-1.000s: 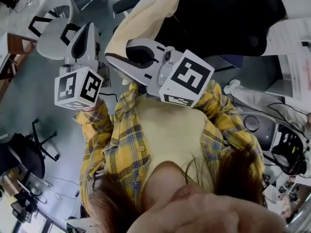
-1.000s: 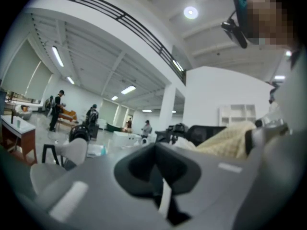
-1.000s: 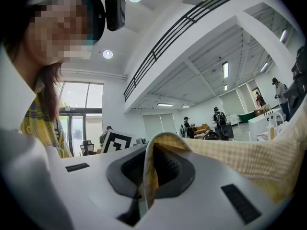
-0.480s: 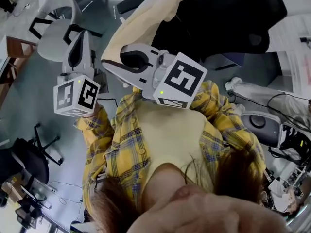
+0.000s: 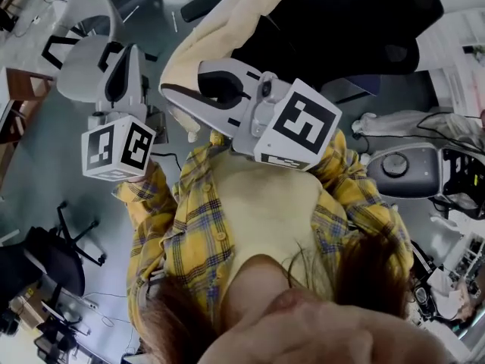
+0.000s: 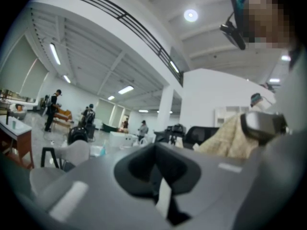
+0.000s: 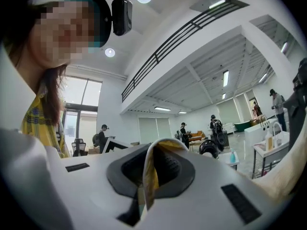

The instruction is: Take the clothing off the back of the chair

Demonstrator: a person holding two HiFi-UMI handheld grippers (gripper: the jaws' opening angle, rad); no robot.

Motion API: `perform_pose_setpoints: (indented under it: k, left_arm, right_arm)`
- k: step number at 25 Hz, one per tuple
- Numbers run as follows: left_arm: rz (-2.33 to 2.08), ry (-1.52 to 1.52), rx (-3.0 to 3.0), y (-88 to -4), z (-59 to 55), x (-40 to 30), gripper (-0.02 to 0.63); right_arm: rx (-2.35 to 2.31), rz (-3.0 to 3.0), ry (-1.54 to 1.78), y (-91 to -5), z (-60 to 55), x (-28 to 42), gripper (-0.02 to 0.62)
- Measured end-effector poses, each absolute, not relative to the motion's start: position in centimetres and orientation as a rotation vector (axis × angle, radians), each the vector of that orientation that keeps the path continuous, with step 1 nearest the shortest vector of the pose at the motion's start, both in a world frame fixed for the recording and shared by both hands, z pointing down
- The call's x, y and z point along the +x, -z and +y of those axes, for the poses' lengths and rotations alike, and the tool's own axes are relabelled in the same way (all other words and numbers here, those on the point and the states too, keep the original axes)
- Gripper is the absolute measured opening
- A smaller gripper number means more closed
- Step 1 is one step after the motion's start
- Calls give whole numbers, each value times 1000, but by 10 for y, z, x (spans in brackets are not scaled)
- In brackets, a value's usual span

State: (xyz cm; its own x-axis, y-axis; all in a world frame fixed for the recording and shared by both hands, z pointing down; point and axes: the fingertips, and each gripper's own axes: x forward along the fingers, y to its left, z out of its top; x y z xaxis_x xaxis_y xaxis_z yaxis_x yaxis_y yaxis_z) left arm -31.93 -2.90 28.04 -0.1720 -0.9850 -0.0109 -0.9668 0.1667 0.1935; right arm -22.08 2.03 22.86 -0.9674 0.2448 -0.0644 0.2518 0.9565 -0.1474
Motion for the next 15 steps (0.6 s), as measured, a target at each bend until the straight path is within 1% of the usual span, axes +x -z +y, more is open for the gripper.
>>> perform_pose_setpoints:
  k: [11, 15]
  left_arm:
    - [-2245, 216, 2077, -267, -55, -290, 3]
    - [-2245, 209, 2098, -262, -61, -282, 3]
  right_arm:
    - [-100, 3012, 23, -176, -88, -179, 14]
    - [-190, 2959, -5, -151, -118, -160, 14]
